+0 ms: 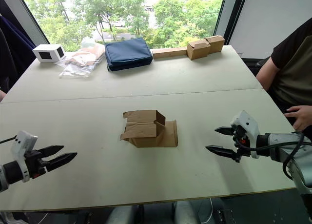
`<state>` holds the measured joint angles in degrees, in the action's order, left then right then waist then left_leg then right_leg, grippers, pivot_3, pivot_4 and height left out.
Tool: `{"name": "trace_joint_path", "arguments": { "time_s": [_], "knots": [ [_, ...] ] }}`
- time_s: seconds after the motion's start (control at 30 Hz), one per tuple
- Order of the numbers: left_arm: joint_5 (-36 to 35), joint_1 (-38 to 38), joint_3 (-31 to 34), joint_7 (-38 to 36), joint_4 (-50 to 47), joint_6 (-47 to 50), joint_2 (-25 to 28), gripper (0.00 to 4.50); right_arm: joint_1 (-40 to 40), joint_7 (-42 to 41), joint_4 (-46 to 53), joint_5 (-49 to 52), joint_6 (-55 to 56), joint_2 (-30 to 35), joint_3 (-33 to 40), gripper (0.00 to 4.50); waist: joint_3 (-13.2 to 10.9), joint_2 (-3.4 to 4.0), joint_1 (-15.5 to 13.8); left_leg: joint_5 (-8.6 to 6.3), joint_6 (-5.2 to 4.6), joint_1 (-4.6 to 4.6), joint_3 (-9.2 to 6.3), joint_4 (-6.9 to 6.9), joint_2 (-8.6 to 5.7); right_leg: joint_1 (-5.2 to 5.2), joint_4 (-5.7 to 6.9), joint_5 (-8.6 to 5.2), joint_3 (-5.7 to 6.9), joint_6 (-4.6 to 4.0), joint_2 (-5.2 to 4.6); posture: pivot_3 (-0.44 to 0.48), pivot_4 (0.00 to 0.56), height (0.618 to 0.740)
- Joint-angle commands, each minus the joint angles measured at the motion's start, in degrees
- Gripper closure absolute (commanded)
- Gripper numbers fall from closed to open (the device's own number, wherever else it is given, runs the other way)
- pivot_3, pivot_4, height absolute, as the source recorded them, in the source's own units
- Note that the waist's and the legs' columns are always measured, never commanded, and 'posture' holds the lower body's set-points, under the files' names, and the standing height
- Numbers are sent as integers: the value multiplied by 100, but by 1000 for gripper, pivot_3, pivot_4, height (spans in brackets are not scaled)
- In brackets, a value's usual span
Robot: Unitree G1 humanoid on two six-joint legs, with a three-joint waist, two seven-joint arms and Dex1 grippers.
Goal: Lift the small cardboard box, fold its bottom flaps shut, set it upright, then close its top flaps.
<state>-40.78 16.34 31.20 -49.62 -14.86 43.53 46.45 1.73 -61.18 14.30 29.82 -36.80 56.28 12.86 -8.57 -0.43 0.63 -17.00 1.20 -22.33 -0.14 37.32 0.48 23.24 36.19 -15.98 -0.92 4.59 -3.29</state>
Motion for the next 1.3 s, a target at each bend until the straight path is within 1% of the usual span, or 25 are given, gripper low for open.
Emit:
{"name": "trace_joint_path", "arguments": {
  "time_s": [0.03, 0.53, 0.6, 0.67, 0.7, 0.83, 0.9, 1.0, 1.1, 1.17, 1.23, 1.3],
  "knots": [
    [-72, -62, 95, -62, -69, 9, 78, 0, 76, 11, 41, -14, 79, 35, 80, 82, 0, 0, 0, 0, 0, 0, 0, 0, 0, 0, 0, 0, 0, 0, 0, 0, 150, 740],
    [7, -376, 81, 67, -9, 81, 111, 0, 179, 187, -29, -96, 151, -85, 37, 82, 0, 0, 1, 0, 0, 0, 0, 1, -1, -1, 1, 1, 1, 2, 0, 0, 150, 740],
    [10, -592, 37, 152, 71, 148, 157, 0, 351, 278, -128, -233, 233, -91, -73, 82, 0, 0, 0, 0, 0, 0, 0, 1, -2, -1, 1, 1, 1, 2, 0, 0, 150, 740],
    [-177, -898, 66, 286, 167, 398, 157, 0, 508, 362, -210, -270, 233, -114, -83, 82, 0, 0, -6, 1, 1, 1, 0, 3, -2, -1, 3, 1, 2, 2, 0, 0, 150, 740],
    [-131, -984, 19, 318, 181, 398, 163, 0, 544, 378, -232, -261, 217, -122, -62, 82, 0, 0, -7, 1, 1, 1, 0, 4, -3, -2, 4, 2, 3, 2, 0, 0, 150, 740],
    [-96, -1249, -122, 395, 219, 563, 190, 0, 461, 343, -177, -224, 188, -66, 70, 82, 0, 0, 0, 1, 1, 1, 0, 1, -5, -1, 4, 13, 6, 21, 0, 0, 150, 740],
    [-189, -1414, -200, 277, 374, 811, 334, 0, 423, 394, -108, -164, 139, -75, 194, 82, 0, 0, 0, 1, 1, -1, 0, 0, -5, 0, 4, 13, 7, 23, 0, 0, 150, 740],
    [-948, -2038, -313, -198, 999, 2165, 844, 0, 437, 484, 339, 117, -69, -110, 387, 82, 0, 0, 0, 2, 1, 0, -1, 5, -4, 1, 10, 13, 10, 23, 2, 0, 150, 740],
    [-1378, -2743, -685, -645, 1582, 2990, 1032, 0, 460, 567, 1033, 430, -353, -113, 345, 82, 0, 0, 0, 3, 1, 3, -5, 12, -5, -2, 22, 13, 14, 23, 9, 0, 150, 740],
    [-1461, -3348, -1216, -848, 1924, 3377, 880, 0, 575, 809, 1653, 626, -587, -199, 157, 82, 1, 2, -9, 2, 1, 6, -5, 12, -9, -4, 24, 14, 16, 26, 12, 0, 150, 740],
    [-1376, -3854, -1650, -821, 2239, 3567, 576, 0, 657, 1087, 2108, 784, -792, -330, 23, 82, 2, 0, -12, 3, 0, 5, -8, 15, -11, -4, 30, 15, 16, 28, 20, 0, 150, 740],
    [-1306, -4305, -1882, -682, 2597, 3747, 171, 0, 701, 1378, 2485, 890, -967, -466, -82, 82, 1, -4, -7, 2, 0, 0, -14, 29, -9, -4, 37, 16, 12, 30, 41, 0, 150, 740]
  ]
}}
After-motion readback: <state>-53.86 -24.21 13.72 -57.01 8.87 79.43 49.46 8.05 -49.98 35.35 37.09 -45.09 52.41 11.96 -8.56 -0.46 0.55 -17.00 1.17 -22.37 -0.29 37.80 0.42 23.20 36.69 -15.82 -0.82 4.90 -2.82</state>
